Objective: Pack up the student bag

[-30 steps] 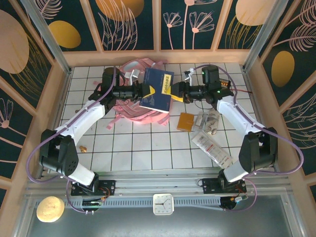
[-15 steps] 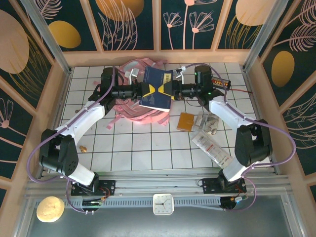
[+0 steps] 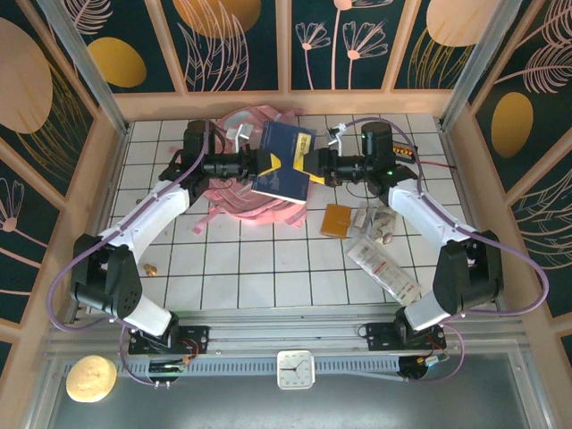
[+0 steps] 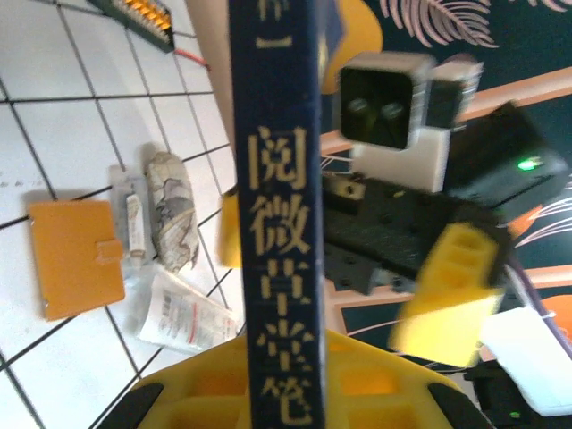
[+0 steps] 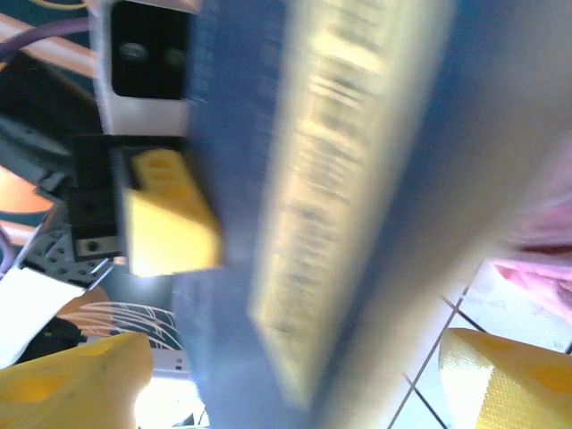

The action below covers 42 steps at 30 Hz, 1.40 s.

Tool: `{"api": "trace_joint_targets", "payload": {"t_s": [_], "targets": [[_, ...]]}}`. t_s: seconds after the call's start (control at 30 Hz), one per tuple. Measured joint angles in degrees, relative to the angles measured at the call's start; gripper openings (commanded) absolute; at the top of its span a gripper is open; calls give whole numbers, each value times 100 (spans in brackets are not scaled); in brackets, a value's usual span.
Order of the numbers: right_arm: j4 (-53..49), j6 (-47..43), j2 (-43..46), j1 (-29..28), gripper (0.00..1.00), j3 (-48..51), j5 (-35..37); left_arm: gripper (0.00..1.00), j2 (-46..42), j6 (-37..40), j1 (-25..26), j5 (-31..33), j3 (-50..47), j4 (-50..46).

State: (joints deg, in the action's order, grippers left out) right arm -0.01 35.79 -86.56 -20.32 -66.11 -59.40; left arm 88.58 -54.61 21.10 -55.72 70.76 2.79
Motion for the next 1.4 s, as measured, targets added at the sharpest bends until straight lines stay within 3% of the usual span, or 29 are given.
{"api": "trace_joint_targets", "payload": {"t_s": [0.3, 0.57, 0.97, 1.13, 1.17, 1.23, 1.33, 1.4], "targets": [[662, 302, -70, -378, 91, 173, -109, 0, 2, -363, -17, -74, 111, 400], [1384, 723, -70, -361, 78, 173, -225, 0, 4, -369, -37, -20, -39, 420], [1329, 844, 208, 9, 38, 225, -216, 0, 44, 39, -31, 35, -39, 59], [1115, 754, 203, 17, 1, 221, -160, 0, 61, 61, -20, 0, -39, 31], [1027, 726, 197, 26, 0, 216, -125, 1, 61, 85, -20, 0, -37, 7], [857, 640, 197, 31, 0, 212, -59, 17, 66, 168, -20, 31, -33, -90], [590, 459, 197, 52, 0, 210, -2, 99, 81, 459, -7, 122, 13, -411], [317, 321, 205, 129, 0, 210, 92, 99, 111, 876, -4, 400, 173, -968]]}}
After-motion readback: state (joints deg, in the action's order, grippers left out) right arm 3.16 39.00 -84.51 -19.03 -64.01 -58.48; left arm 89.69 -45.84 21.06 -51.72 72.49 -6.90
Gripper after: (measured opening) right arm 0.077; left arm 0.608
